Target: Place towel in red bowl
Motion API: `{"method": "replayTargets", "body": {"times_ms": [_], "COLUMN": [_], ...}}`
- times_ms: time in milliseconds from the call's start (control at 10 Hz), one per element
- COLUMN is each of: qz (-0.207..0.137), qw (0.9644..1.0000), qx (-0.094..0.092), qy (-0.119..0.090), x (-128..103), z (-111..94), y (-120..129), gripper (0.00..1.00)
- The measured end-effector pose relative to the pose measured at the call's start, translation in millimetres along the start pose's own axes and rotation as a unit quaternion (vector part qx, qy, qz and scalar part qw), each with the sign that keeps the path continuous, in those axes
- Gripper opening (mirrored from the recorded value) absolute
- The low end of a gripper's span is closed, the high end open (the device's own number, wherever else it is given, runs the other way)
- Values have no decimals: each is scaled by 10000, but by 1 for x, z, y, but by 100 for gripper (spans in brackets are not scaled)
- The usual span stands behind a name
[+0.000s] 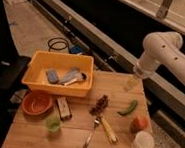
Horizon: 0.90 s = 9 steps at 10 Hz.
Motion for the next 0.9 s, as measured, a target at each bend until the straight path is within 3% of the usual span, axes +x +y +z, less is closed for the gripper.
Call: {"method": "replayTargets", "body": {"times_ms": [100, 600, 700, 900], "qz": [-50, -15, 15, -55], "qw": [9999, 9999, 9998, 9991], "qx": [-41, -22, -13, -10], "qy": [-99, -100, -188, -422], "x": [-13, -12, -15, -42], "z": [-2, -2, -5, -14], "y": [9, 6, 4, 5], "gripper": [74, 74, 74, 74]}}
